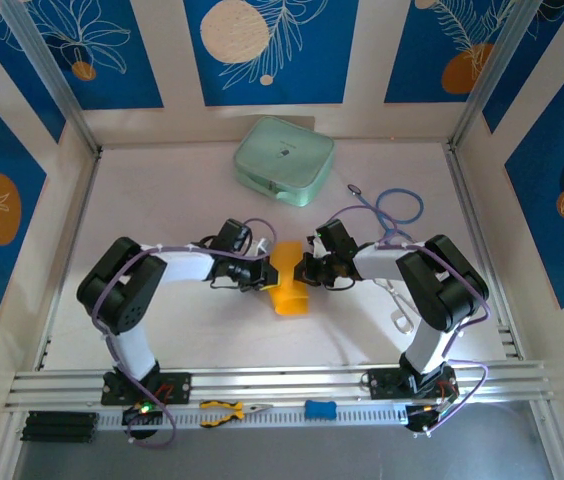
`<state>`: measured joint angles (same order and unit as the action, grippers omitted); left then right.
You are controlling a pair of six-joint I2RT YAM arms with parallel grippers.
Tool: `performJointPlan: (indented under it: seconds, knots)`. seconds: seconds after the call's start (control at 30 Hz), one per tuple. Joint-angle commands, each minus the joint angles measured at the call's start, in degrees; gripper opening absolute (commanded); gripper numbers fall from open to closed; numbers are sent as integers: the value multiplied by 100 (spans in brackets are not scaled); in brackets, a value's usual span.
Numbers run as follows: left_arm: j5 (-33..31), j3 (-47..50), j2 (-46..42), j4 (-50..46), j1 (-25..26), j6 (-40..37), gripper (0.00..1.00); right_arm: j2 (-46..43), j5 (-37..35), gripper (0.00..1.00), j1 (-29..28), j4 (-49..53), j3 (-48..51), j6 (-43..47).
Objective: Fold a paper plane with a square sheet of paper (pick it up from the middle)
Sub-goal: Fold the paper in half at the center of the table.
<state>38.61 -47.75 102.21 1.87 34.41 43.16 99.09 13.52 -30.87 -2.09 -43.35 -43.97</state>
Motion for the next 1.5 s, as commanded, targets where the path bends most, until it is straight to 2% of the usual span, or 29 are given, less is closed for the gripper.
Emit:
performJointPlan:
  seconds: [0.0, 0.2, 0.4, 0.7, 1.0, 1.3, 1.47]
  knots:
    - [-224, 227, 186, -206, 39, -194, 0, 93, -455, 0, 15, 727, 308, -42]
    - [-585, 759, 457, 91, 29, -330, 0, -28, -526, 0, 22, 712, 454, -74]
    - [-541, 823, -49, 225, 30, -52, 0, -168, -564, 0, 48, 803, 454, 0]
    - [80, 471, -535, 256, 116, 257, 0, -85, -517, 0, 70, 726, 397, 11]
    - [380, 407, -180, 292, 226, 139, 0, 0, -490, 0, 85, 616, 421, -9]
    - [-43, 866, 18, -138, 232, -166, 0, 48, -473, 0, 81, 641, 418, 30]
    - [-256, 862, -269, -460, 239, -304, 0, 75, -449, 0, 81, 657, 366, 42]
